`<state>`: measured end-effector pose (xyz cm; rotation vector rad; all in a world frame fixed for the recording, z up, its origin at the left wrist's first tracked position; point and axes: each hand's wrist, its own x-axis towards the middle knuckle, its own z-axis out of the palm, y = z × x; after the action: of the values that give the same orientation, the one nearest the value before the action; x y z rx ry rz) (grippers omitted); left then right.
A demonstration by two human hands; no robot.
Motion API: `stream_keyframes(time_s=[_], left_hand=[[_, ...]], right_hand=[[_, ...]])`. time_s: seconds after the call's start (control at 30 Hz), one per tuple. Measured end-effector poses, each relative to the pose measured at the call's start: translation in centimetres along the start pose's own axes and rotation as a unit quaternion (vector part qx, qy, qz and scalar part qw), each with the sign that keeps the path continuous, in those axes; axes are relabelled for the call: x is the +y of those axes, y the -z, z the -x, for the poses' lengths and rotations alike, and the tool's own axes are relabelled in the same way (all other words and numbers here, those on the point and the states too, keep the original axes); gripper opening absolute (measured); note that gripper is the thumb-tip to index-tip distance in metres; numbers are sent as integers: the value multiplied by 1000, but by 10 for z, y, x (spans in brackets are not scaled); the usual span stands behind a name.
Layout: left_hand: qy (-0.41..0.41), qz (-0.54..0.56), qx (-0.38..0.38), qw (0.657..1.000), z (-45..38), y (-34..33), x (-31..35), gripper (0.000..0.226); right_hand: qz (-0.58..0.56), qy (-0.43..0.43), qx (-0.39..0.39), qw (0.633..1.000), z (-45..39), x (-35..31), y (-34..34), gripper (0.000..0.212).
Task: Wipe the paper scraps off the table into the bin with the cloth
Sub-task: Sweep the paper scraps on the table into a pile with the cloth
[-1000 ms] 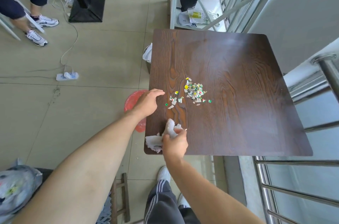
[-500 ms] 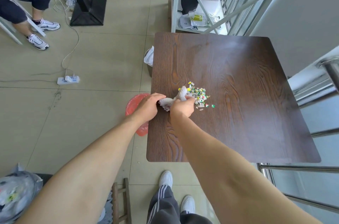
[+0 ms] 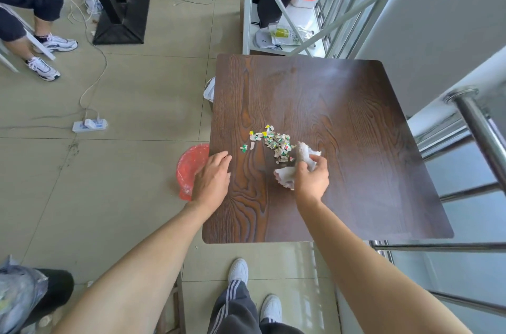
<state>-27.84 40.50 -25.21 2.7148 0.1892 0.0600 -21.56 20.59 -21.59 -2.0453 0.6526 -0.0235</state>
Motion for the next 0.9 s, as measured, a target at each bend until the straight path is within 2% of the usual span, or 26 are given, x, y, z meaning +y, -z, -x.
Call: stream_keyframes(time_s=[0.17,0.3,0.63,0.9], left_hand=[[81,-4,33,996,7,-10,9,45],[75,-3,32,997,9,-18,7,44],[80,11,35,996,7,-26,7,44],[77,3,33,996,6,-27,4,44]], right_hand=[[47,-56,6,997,-37,10,-1,42],[86,-44,6,995,-44,1,-19,37],[158,85,-83,980,-47,-25,-69,43],[180,219,-212,935,-51,-47,-84,43]])
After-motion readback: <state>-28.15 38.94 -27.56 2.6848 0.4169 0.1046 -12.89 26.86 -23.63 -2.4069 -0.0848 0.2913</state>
